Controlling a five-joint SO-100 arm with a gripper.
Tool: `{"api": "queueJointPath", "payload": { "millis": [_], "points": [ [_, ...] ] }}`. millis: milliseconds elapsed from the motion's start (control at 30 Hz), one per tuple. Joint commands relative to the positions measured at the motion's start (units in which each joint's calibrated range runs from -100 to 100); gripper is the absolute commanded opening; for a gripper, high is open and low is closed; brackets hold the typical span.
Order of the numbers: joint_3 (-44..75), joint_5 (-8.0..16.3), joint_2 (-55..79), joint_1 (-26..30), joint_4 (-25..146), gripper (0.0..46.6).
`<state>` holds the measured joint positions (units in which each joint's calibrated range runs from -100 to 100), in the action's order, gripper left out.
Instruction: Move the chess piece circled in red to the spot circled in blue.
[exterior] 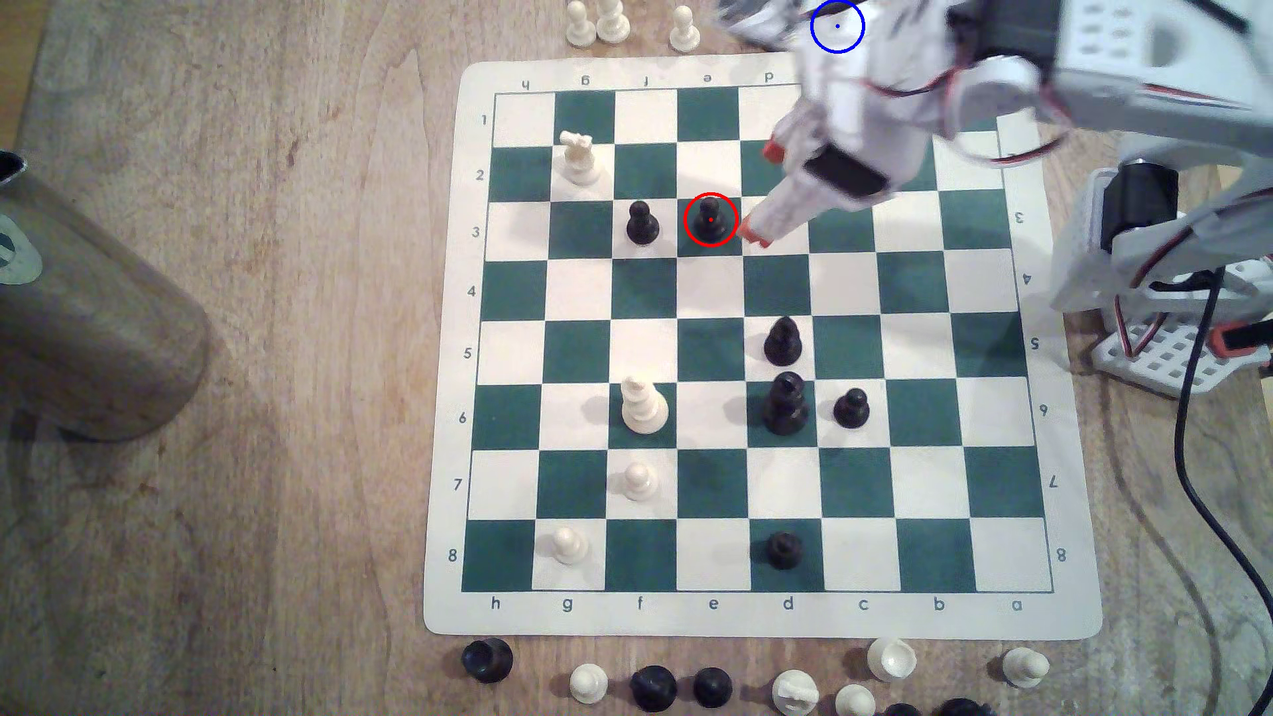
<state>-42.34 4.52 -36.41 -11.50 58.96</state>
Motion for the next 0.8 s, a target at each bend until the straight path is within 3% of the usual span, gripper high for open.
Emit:
{"api": "queueJointPath", "payload": {
  "millis": [0,767],
  "points": [
    [5.5,0.4,5.3,-0.3,-2.9,21.1],
    [16.5,1.1,31.0,-1.8,-10.7,16.5]
  ]
}}
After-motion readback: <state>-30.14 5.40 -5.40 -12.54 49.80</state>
